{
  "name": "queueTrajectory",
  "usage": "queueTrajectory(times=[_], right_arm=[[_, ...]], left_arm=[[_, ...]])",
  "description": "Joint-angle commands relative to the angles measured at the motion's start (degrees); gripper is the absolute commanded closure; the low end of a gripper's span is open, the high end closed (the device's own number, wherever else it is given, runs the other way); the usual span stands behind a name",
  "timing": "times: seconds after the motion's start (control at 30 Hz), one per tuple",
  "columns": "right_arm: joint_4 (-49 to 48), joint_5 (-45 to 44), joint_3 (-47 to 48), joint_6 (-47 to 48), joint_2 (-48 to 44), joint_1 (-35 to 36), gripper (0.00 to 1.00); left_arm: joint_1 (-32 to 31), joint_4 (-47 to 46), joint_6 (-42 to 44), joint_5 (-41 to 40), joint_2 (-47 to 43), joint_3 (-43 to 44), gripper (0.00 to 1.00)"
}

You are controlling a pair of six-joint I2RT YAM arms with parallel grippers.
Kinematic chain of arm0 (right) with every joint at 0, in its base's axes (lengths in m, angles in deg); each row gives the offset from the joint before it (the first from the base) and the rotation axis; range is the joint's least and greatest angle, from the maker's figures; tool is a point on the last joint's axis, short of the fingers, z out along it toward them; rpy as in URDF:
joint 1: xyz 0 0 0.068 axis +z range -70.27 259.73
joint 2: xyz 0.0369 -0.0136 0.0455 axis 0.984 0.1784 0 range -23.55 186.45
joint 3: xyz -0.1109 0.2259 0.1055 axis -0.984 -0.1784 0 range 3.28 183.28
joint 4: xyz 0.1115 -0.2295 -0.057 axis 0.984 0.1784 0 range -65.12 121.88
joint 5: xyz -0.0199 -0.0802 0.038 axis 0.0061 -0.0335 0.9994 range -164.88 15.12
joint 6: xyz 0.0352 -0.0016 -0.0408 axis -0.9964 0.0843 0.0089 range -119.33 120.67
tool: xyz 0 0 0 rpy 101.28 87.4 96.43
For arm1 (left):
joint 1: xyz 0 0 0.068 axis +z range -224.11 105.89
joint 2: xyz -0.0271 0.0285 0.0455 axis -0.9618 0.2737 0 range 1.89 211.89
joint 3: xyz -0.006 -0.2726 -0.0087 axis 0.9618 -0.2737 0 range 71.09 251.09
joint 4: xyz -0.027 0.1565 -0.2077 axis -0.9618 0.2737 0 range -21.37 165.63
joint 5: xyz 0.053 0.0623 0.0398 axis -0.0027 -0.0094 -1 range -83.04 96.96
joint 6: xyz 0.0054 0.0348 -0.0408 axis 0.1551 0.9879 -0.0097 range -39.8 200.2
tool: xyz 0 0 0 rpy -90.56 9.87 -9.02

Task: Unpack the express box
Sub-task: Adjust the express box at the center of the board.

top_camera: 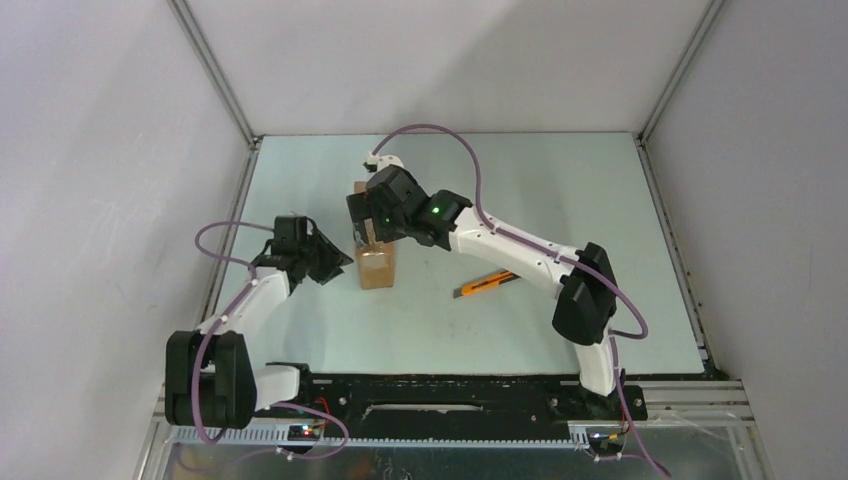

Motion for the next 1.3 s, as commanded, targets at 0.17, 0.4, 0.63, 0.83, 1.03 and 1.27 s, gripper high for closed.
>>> queueTrajectory(times=[0.17, 0.4, 0.63, 0.83, 1.03, 1.27], right_arm=[[2.2, -2.6, 4.9, 1.4, 0.5, 0.1, 0.04], [1.8, -3.2, -1.9, 2.5, -7.7, -1.3, 0.03], [-0.1, -4.6, -25.0, -2.9, -24.4, -8.1, 0.04], [0.1, -8.3, -42.5, -12.8, -33.0, -13.6, 0.08], [-7.5, -4.4, -52.0, -7.0, -33.9, -22.3, 0.11], [-21.0, 3.5, -54.6, 0.9, -28.1, -29.5, 0.11]], left_arm=[[0.2, -3.0, 0.2, 1.9, 0.9, 0.2, 0.58], [0.7, 1.9, 4.0, -2.2, -3.7, 1.4, 0.49], [1.4, 8.3, 10.9, -6.0, -10.3, 6.7, 0.31], [-1.6, 14.9, 17.2, -10.9, -16.0, 15.3, 0.22], [-13.6, 20.8, 21.8, -13.5, -18.4, 25.8, 0.18], [-29.1, 23.9, 21.3, -13.3, -14.6, 31.6, 0.17]])
